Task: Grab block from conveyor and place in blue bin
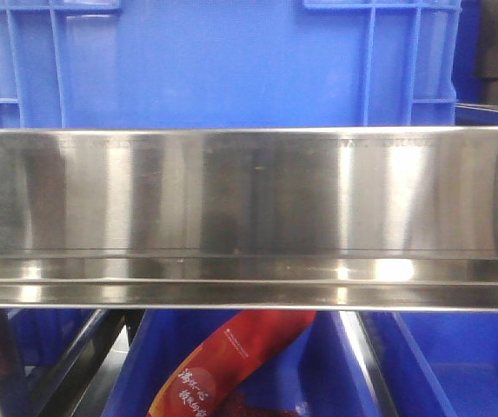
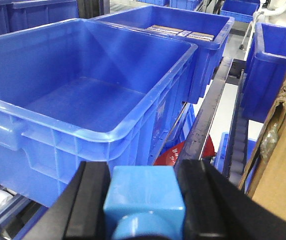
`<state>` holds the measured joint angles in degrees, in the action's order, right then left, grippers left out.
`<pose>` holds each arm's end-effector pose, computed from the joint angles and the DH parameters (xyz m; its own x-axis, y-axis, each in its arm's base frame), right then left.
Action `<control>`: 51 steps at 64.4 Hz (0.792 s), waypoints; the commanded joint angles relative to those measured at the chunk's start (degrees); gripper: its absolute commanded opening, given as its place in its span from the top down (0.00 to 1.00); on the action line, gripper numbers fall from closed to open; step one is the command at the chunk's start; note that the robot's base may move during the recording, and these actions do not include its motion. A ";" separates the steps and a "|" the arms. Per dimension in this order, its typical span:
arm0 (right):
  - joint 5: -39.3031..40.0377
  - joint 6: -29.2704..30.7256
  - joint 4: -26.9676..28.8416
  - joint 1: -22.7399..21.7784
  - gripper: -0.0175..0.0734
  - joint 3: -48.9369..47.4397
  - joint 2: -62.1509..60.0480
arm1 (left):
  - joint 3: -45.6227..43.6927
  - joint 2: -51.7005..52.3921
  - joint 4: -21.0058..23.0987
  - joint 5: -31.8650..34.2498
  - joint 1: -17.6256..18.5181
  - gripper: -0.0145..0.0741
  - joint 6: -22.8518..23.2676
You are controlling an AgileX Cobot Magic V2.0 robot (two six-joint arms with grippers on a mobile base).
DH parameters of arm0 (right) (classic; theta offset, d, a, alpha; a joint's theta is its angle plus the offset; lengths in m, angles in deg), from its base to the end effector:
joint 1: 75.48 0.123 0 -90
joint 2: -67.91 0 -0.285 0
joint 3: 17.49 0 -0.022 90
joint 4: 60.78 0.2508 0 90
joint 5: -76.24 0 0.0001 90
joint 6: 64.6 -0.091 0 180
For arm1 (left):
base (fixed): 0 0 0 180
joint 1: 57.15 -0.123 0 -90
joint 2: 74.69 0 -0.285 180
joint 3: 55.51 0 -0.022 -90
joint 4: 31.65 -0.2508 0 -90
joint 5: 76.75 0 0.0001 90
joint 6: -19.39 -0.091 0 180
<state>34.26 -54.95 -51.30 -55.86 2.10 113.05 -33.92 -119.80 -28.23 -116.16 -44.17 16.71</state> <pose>0.0938 0.0441 0.4265 -0.2449 -0.1347 -0.9601 -0.4448 0.8956 -0.0122 0.1043 -0.0276 0.4191 -0.2694 0.0627 -0.9610 0.2601 0.9655 -0.0099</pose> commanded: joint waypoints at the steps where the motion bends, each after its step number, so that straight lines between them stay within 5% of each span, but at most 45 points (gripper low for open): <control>1: 1.31 0.26 -0.28 0.04 0.98 0.09 -0.20 | 0.04 0.34 0.35 1.47 0.38 0.96 0.29; 22: 1.80 0.26 0.13 0.04 0.98 0.09 -0.20 | 0.04 0.34 0.51 1.48 1.01 0.96 0.29; 37: 1.95 0.26 0.10 4.20 0.98 -6.39 2.93 | -5.95 -5.07 -1.62 1.00 15.55 0.96 -0.13; 51: 1.95 0.26 0.10 12.20 0.98 -22.08 16.08 | -25.62 -20.06 -1.23 -3.21 20.73 0.96 -0.13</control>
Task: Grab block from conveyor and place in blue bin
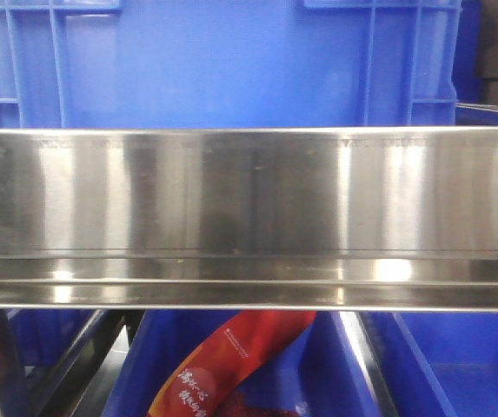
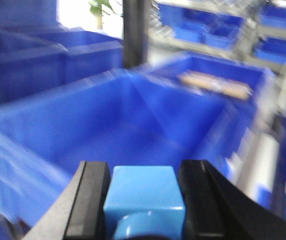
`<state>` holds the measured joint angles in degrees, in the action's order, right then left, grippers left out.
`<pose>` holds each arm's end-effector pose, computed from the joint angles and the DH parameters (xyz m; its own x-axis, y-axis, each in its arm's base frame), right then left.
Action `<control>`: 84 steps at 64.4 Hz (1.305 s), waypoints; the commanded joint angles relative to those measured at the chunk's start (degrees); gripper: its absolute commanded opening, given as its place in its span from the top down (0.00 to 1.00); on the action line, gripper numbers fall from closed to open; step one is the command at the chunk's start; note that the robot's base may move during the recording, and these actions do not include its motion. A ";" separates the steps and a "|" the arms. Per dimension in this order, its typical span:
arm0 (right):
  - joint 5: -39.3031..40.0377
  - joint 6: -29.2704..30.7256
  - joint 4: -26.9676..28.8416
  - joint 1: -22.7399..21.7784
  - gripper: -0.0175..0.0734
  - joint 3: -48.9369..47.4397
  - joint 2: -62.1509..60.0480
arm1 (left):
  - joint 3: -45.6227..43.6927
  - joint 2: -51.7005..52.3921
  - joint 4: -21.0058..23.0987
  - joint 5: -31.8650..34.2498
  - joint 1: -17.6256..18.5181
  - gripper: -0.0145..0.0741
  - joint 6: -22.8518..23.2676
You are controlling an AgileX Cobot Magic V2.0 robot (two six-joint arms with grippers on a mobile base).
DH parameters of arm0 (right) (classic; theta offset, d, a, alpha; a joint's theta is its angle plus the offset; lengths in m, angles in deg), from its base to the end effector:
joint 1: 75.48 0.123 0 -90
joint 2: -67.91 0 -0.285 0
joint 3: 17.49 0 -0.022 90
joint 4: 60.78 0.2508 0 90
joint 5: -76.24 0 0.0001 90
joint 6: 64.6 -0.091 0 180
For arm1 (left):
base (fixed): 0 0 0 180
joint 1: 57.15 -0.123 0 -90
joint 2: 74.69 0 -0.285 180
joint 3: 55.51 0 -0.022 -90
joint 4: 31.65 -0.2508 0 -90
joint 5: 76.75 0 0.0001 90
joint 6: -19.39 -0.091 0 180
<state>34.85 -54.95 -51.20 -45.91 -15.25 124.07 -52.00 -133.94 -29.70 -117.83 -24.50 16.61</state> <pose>0.1104 0.0742 0.4950 -0.1170 -0.1149 -0.9865 -0.5904 0.8067 -0.0240 0.1298 -0.0856 0.4805 -0.1884 0.1478 -0.9709 0.5621 0.8269 0.0169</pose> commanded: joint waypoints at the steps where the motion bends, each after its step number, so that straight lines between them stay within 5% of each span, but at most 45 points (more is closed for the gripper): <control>1: 1.35 0.26 0.00 2.69 0.98 -6.24 6.09 | -8.98 -7.13 0.38 -2.41 1.05 0.96 -0.03; 21: 0.34 0.36 0.00 6.54 0.98 -18.19 28.05 | -31.28 -31.91 0.25 -15.03 1.05 0.96 -0.03; 43: -0.31 0.36 -1.58 5.54 0.98 -18.19 37.37 | -31.55 -41.15 -6.40 -20.86 0.66 0.96 -0.03; 58: -2.08 0.36 -1.58 3.21 0.94 -18.19 38.42 | -31.55 -41.46 -6.92 -20.90 0.66 0.94 -0.03; 66: -3.60 0.36 -1.58 2.30 0.80 -18.19 38.95 | -31.55 -41.46 -7.33 -21.27 0.66 0.77 -0.03; 81: -5.27 0.36 -1.38 2.17 0.33 -18.19 39.49 | -31.55 -41.46 -7.21 -21.31 0.66 0.14 -0.03; 84: -5.27 0.26 -1.38 2.17 0.25 -18.19 39.49 | -31.55 -41.46 -7.21 -21.40 0.66 0.15 0.11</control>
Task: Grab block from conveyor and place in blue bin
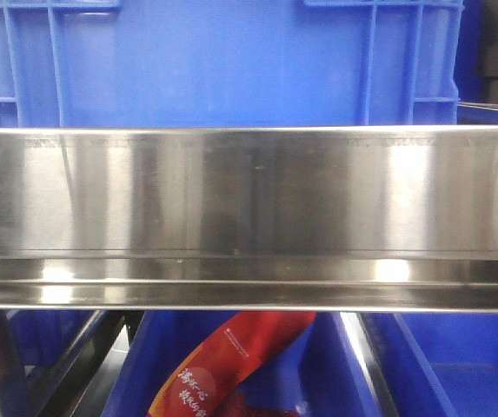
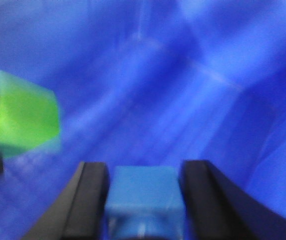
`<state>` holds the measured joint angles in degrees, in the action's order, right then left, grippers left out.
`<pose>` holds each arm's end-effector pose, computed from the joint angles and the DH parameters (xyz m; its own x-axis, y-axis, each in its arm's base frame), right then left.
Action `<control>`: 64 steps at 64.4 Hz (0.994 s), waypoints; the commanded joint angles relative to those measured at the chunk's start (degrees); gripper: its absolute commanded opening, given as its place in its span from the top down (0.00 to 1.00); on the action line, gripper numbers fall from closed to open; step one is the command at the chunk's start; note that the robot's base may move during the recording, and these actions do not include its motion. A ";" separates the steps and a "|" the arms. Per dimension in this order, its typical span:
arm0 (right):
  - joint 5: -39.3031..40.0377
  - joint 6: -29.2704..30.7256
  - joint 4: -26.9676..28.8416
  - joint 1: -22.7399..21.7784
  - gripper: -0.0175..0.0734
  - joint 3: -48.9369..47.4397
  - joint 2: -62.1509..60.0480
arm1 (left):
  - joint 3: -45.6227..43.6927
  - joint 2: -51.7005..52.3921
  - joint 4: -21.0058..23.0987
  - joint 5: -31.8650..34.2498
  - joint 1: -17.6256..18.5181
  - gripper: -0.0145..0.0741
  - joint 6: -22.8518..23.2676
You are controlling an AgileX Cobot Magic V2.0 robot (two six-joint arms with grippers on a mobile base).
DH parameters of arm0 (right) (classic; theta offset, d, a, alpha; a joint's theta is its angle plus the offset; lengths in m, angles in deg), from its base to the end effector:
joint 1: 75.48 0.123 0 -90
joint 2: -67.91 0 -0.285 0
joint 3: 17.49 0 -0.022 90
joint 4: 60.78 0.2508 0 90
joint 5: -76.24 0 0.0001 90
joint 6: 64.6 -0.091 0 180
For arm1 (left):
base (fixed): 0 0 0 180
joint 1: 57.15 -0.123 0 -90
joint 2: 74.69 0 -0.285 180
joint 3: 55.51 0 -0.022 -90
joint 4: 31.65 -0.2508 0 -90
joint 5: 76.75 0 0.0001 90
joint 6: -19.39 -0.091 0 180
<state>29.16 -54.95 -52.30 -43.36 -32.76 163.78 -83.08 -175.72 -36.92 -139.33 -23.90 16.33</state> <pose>0.2868 0.1917 0.4142 -0.4724 -0.3755 -0.7974 -0.6345 0.7729 0.0120 0.2982 -0.1866 0.4300 -0.5504 0.4750 -0.6866 0.5543 0.8229 0.1249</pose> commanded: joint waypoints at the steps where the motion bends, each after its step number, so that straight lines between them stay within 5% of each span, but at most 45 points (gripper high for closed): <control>1: 0.42 0.26 -0.28 -0.38 0.24 -0.67 -0.22 | -0.47 0.33 0.02 0.10 0.06 0.16 0.38; 8: 0.42 0.26 -0.16 -0.38 0.19 -0.67 -0.65 | -0.47 0.73 0.02 -0.01 0.06 0.25 0.38; 17: 0.67 0.26 -0.16 -0.38 0.31 -0.67 -2.49 | -0.47 2.44 0.02 -0.01 0.06 0.28 0.38; 27: 0.82 0.26 0.08 -0.38 0.67 -0.67 -7.16 | -0.47 6.20 0.11 -1.63 0.06 0.41 0.64; 34: 0.94 0.26 0.08 -0.38 1.00 0.61 -12.07 | 0.85 9.97 0.11 -3.20 0.06 0.75 2.03; 39: 3.48 0.26 0.08 -0.38 0.98 4.02 -16.53 | 5.76 14.28 0.11 -0.81 0.06 0.96 3.44; 64: 20.00 0.37 -0.18 -0.38 0.98 33.89 -42.35 | 41.27 46.27 0.11 24.40 0.06 0.96 5.21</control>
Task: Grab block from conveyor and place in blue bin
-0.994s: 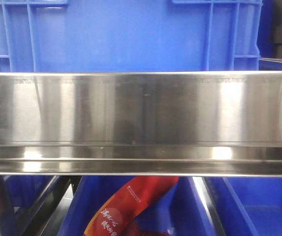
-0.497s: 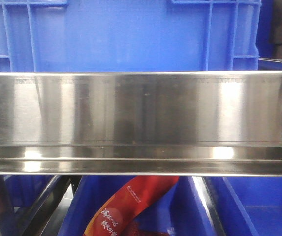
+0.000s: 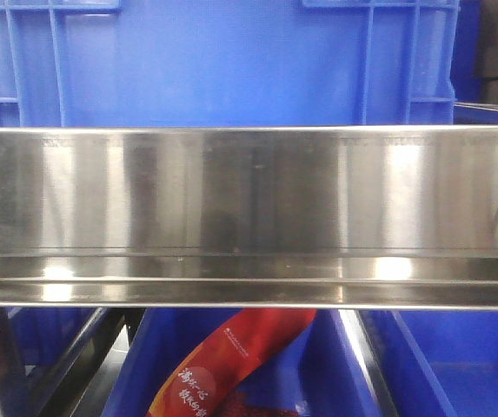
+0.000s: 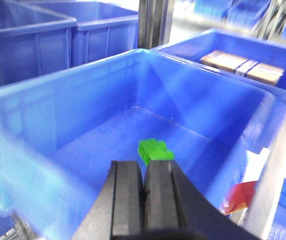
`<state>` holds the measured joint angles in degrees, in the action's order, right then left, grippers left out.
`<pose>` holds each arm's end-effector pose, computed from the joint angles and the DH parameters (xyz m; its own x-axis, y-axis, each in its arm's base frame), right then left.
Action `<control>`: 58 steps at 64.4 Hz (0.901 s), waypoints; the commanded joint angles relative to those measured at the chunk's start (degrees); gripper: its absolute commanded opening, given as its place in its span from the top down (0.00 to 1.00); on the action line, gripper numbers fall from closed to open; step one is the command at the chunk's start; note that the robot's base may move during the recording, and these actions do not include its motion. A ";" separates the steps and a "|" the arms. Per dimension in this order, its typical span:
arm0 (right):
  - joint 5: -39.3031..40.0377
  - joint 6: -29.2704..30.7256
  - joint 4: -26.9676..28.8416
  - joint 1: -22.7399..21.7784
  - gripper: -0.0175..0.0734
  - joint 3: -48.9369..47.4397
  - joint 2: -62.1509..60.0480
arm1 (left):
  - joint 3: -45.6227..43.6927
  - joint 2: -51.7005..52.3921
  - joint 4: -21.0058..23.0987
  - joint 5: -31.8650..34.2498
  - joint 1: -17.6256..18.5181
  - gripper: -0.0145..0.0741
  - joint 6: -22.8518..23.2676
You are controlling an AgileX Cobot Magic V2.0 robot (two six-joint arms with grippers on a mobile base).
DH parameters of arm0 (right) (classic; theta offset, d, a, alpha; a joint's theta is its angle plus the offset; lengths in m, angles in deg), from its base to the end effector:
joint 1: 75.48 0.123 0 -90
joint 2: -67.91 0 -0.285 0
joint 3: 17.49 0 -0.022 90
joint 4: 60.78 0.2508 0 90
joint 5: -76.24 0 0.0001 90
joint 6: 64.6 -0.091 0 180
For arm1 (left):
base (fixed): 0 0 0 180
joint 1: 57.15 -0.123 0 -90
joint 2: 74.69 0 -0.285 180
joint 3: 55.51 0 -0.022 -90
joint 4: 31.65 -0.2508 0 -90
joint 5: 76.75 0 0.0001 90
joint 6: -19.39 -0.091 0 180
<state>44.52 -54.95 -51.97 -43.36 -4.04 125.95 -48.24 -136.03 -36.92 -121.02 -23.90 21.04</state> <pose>0.1387 0.0957 0.4449 -0.1668 -0.1486 -0.9747 -0.6031 0.7975 -0.0184 0.1475 -0.0897 0.4498 -0.3048 0.2442 -0.9206 0.5094 0.8585 0.0590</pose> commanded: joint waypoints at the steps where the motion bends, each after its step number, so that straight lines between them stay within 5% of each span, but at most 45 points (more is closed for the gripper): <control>1: 5.14 0.37 -0.67 -0.38 0.98 6.23 -5.25 | 7.68 7.61 0.11 7.34 0.06 0.96 0.50; 16: 12.18 0.37 -1.05 -0.38 0.98 24.34 -17.99 | 29.06 25.82 0.11 19.28 0.06 0.96 5.00; 33: 21.95 0.37 -1.05 -0.38 0.98 40.23 -26.22 | 48.44 40.56 0.07 32.70 0.06 0.96 5.12; 58: 24.53 0.37 -1.05 -0.38 0.98 42.68 -26.52 | 51.21 45.32 0.07 33.21 0.06 0.96 5.12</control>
<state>67.46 -54.83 -52.56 -43.36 38.61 99.76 2.90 -91.03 -36.92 -89.25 -23.90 25.67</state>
